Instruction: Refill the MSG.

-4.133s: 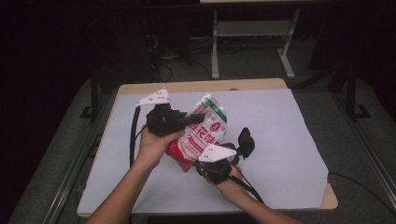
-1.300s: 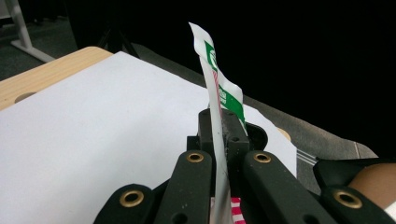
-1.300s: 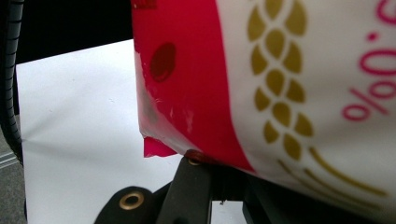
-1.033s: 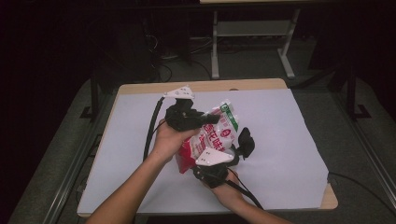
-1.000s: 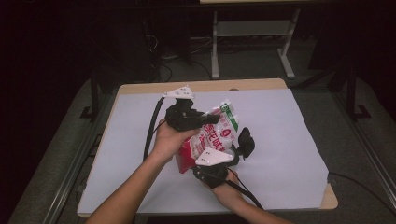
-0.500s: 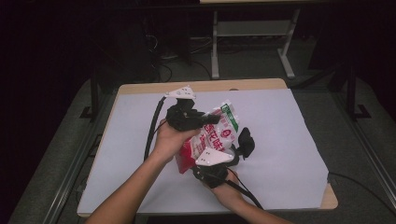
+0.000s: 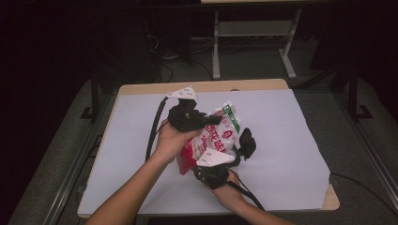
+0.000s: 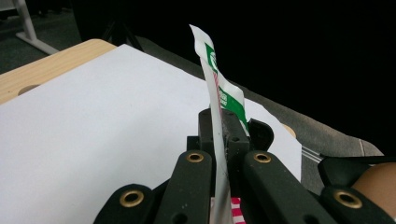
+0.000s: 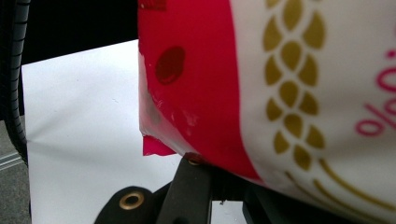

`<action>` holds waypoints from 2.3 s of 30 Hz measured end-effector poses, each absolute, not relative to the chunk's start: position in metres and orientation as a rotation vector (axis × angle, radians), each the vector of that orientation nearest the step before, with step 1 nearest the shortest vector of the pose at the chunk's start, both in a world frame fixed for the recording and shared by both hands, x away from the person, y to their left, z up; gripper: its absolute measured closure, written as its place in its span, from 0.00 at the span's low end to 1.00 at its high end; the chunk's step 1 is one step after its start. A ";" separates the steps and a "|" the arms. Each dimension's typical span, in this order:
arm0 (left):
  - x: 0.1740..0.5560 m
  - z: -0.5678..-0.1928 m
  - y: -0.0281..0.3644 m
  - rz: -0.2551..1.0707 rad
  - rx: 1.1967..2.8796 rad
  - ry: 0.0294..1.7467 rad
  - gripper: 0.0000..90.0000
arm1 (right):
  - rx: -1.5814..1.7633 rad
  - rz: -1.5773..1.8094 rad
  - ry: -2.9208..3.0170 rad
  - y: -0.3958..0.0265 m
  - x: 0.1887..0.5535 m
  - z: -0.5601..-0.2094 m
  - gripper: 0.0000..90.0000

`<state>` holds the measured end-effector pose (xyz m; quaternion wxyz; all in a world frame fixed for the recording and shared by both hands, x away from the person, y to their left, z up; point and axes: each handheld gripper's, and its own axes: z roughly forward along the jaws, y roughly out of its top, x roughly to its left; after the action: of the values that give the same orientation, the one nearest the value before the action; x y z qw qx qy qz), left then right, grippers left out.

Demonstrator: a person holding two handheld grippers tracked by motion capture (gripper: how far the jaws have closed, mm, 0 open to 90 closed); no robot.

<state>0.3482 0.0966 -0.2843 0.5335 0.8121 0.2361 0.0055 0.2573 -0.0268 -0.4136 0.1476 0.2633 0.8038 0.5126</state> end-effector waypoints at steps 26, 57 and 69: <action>0.349 -0.286 0.094 0.012 1.947 0.575 1.00 | 0.756 1.476 2.315 -0.027 0.258 -0.414 1.00; 0.353 -0.289 0.090 0.002 1.963 0.600 1.00 | 0.758 1.488 2.323 -0.026 0.258 -0.417 1.00; 0.353 -0.287 0.087 0.005 1.972 0.605 1.00 | 0.753 1.498 2.315 -0.027 0.258 -0.416 1.00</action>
<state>0.3526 0.0871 -0.2867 0.5136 0.8203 0.2516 0.0020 0.2579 -0.0269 -0.4162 0.1410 0.2609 0.8017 0.5189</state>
